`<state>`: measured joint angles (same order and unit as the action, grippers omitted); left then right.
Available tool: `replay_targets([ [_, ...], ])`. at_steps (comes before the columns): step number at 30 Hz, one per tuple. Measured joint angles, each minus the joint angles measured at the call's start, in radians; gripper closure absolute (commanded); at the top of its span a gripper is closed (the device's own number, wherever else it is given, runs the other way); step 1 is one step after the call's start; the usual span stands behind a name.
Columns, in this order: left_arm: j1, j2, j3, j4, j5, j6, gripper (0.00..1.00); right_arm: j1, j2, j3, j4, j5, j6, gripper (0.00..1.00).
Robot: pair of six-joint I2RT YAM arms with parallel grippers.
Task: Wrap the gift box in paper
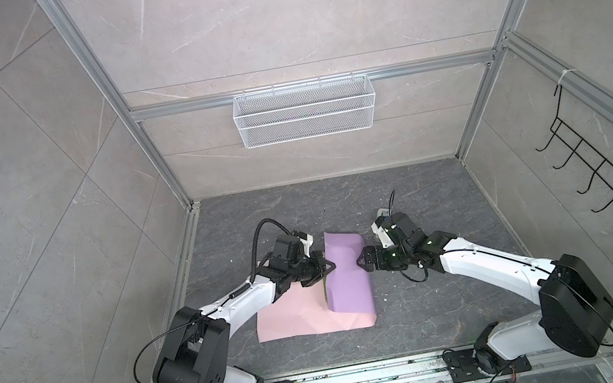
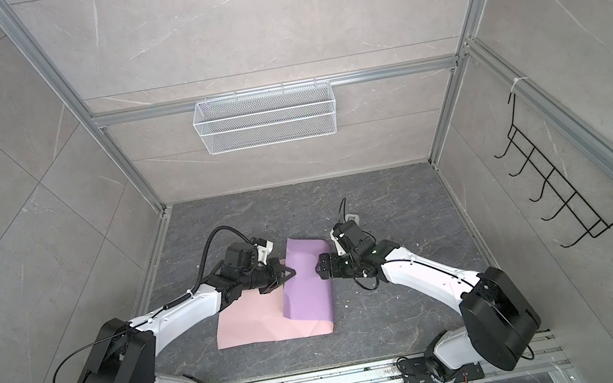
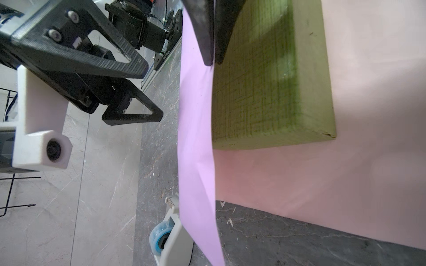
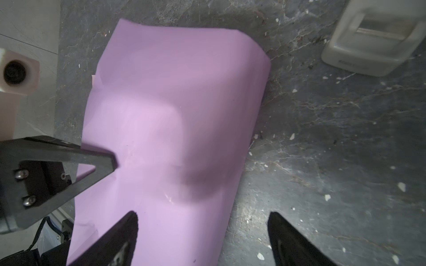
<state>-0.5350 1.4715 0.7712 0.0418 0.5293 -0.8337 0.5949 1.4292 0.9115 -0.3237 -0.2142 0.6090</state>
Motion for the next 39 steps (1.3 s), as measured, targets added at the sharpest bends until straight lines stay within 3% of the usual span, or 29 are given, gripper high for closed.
replay_targets([
  [17, 0.013, -0.010, -0.037, -0.007, 0.000, 0.002, 1.00, 0.000, 0.163, 0.044, 0.045, -0.090, -0.002, 0.11],
  [39, 0.014, -0.043, -0.039, -0.057, -0.038, 0.060, 0.95, 0.000, 0.217, 0.049, 0.079, -0.120, -0.030, 0.11],
])
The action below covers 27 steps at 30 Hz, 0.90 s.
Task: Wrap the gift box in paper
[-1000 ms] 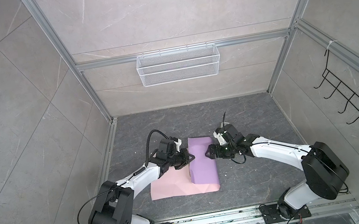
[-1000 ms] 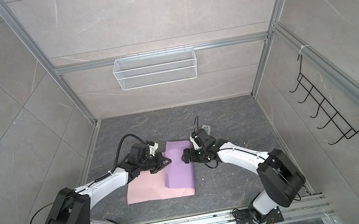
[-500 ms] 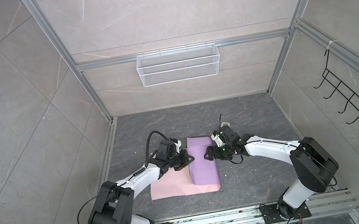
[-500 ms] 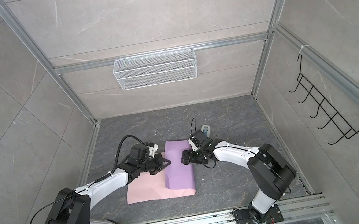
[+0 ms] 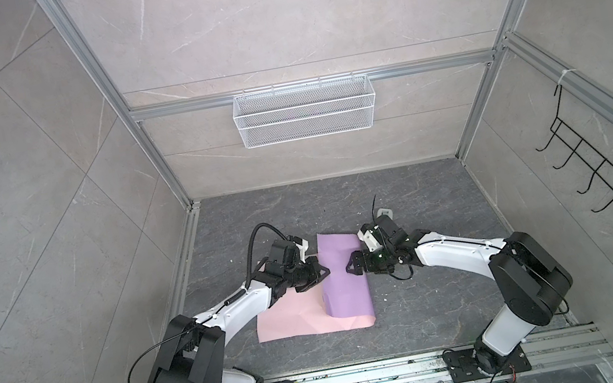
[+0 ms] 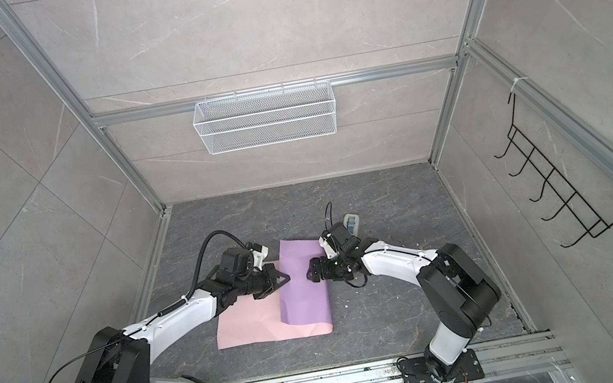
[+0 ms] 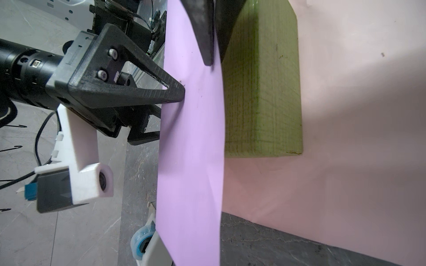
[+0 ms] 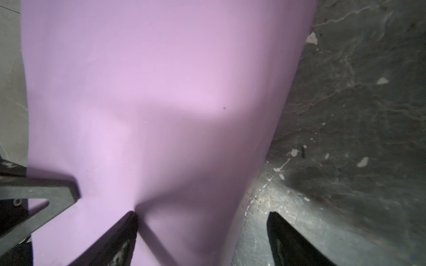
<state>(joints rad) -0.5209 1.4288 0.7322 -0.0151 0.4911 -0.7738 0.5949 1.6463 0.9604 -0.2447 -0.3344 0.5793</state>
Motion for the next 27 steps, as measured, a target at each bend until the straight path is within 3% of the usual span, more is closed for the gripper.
replay_targets([
  [5, 0.000, 0.000, 0.000, -0.018, -0.020, 0.014, 0.87, 0.000, 0.004, 0.002, 0.002, -0.006, -0.006, 0.11],
  [13, 0.000, -0.045, 0.016, -0.075, -0.079, 0.055, 0.49, 0.000, 0.009, 0.003, 0.003, -0.010, -0.008, 0.11],
  [17, 0.002, -0.048, 0.029, -0.142, -0.131, 0.081, 0.35, 0.000, 0.009, 0.003, 0.003, -0.011, -0.008, 0.11],
  [27, 0.005, 0.064, 0.116, -0.186, -0.100, 0.105, 0.24, 0.000, 0.009, 0.003, 0.003, -0.011, -0.010, 0.11],
])
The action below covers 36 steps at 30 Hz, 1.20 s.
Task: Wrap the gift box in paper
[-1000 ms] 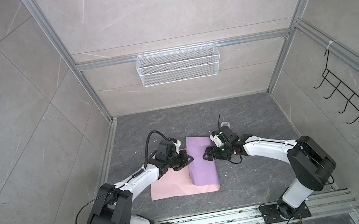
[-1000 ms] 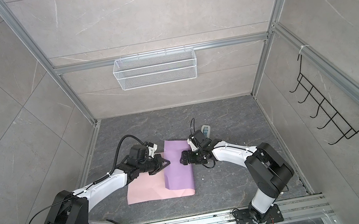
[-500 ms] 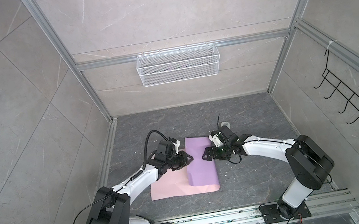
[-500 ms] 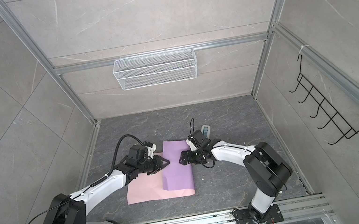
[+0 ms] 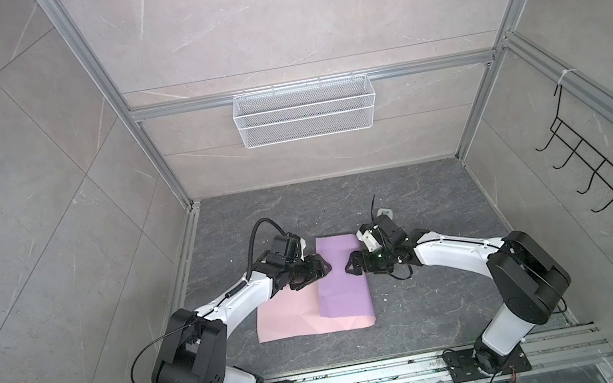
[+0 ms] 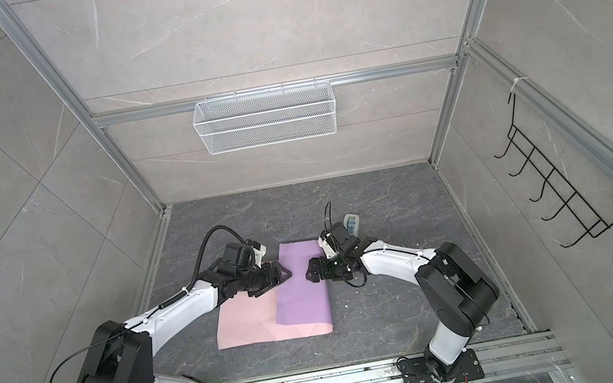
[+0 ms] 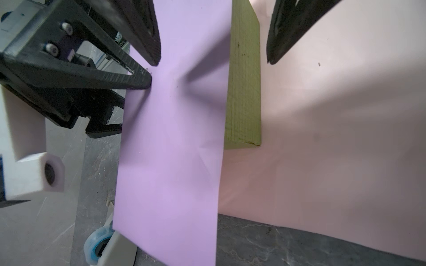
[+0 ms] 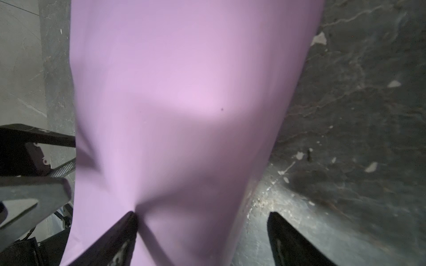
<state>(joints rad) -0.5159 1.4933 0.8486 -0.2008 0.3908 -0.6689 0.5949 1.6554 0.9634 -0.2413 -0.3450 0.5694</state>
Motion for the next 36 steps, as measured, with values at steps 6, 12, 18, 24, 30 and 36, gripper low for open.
replay_targets([
  [6, 0.000, 0.072, 0.036, 0.000, 0.014, -0.001, 0.32, 0.000, 0.001, 0.002, 0.000, 0.000, -0.010, 0.11],
  [12, 0.002, 0.083, 0.028, 0.011, 0.035, -0.007, 0.47, 0.000, 0.009, 0.015, -0.002, 0.001, -0.017, 0.10],
  [18, 0.009, 0.056, -0.018, 0.052, 0.058, -0.017, 0.49, 0.000, 0.012, 0.040, -0.036, 0.012, -0.032, 0.09],
  [24, 0.014, 0.022, -0.050, 0.053, 0.057, -0.027, 0.49, -0.001, 0.012, 0.065, -0.056, 0.006, -0.040, 0.09],
  [30, 0.017, -0.002, -0.074, 0.053, 0.058, -0.032, 0.45, -0.001, 0.014, 0.069, -0.067, 0.000, -0.047, 0.11],
  [36, 0.017, -0.056, -0.108, 0.020, 0.063, -0.035, 0.44, -0.006, 0.038, 0.077, -0.083, -0.007, -0.069, 0.12],
])
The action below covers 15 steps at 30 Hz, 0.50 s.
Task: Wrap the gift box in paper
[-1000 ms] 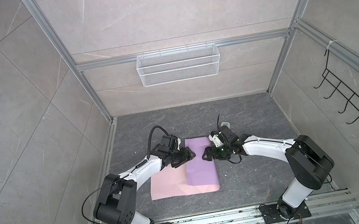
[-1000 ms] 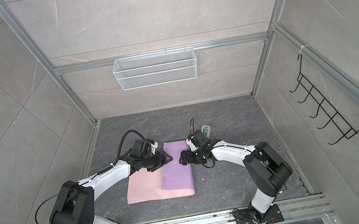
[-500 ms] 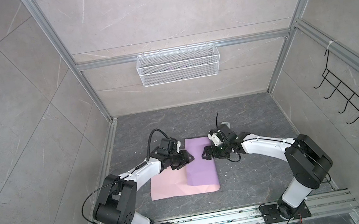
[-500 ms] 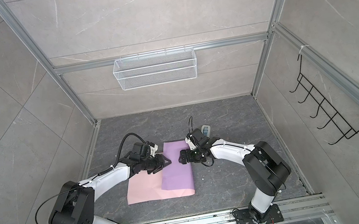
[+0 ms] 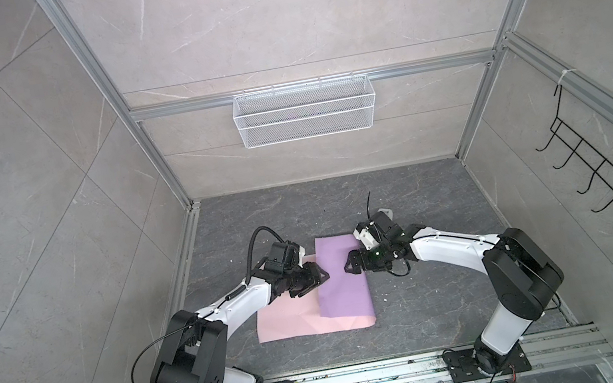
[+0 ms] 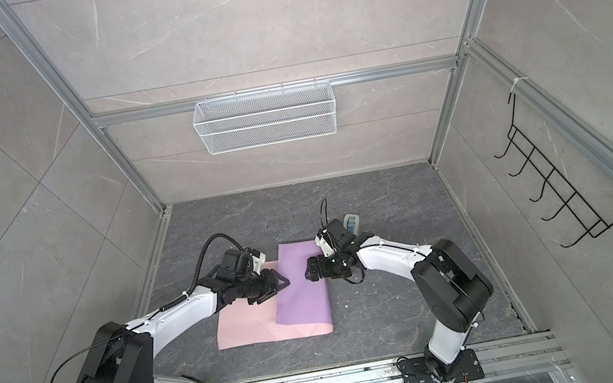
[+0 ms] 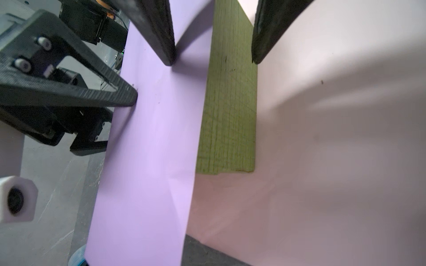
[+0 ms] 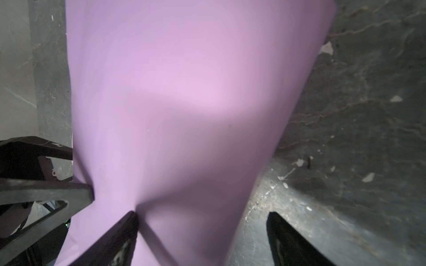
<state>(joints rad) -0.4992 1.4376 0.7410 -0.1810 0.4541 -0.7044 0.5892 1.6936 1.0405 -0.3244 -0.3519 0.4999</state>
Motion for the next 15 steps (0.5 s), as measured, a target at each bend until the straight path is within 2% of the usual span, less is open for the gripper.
replay_targets([
  [7, 0.000, -0.118, -0.038, -0.085, 0.052, -0.012, 0.52, 0.000, 0.001, 0.002, -0.001, 0.000, -0.013, 0.13],
  [12, 0.001, -0.192, -0.072, -0.141, 0.104, -0.025, 0.63, 0.000, 0.002, 0.002, -0.001, 0.000, -0.019, 0.13],
  [15, 0.001, -0.200, -0.089, -0.161, 0.137, -0.027, 0.74, 0.000, 0.003, 0.003, -0.001, 0.000, -0.019, 0.13],
])
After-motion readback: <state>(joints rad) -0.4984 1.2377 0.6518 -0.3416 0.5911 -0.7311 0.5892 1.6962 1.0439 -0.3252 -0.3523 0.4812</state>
